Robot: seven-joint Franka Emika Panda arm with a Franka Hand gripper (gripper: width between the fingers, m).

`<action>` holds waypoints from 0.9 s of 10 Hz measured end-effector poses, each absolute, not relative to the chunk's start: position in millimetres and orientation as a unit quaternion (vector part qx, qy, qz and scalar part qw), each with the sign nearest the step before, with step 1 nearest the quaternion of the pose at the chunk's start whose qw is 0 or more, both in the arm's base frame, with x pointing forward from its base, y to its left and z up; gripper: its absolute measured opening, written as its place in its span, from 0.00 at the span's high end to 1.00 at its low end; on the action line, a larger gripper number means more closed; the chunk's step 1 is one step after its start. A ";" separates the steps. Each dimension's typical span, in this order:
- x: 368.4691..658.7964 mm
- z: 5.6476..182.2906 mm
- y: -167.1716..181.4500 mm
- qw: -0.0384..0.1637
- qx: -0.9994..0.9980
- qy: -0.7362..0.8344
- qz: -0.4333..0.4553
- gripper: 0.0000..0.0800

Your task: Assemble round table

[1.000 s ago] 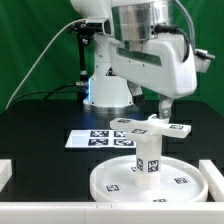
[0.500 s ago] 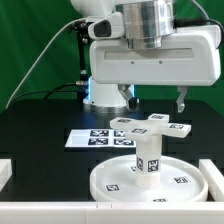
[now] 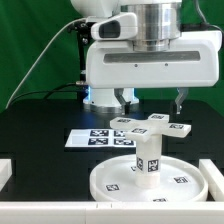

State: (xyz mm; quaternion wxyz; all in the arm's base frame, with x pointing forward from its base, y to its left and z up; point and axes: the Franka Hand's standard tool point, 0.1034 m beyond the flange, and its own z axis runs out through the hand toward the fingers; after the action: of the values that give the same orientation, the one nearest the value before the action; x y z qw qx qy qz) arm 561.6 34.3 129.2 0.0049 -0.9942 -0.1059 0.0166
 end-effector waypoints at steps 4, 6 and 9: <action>563.6 126.2 35.4 0.011 -0.995 -0.100 0.016 0.19; 564.1 119.7 31.8 0.010 -0.996 -0.085 0.020 0.19; 559.3 111.3 32.9 0.008 -0.996 -0.084 0.025 0.19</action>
Offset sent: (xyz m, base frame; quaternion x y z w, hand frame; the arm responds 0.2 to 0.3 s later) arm 0.0125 0.0220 -0.0087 0.0706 0.0010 0.1400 0.9876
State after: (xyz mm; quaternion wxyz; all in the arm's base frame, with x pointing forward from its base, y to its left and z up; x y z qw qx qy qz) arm 559.3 32.9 111.3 0.0085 -0.9961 -0.0843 0.0249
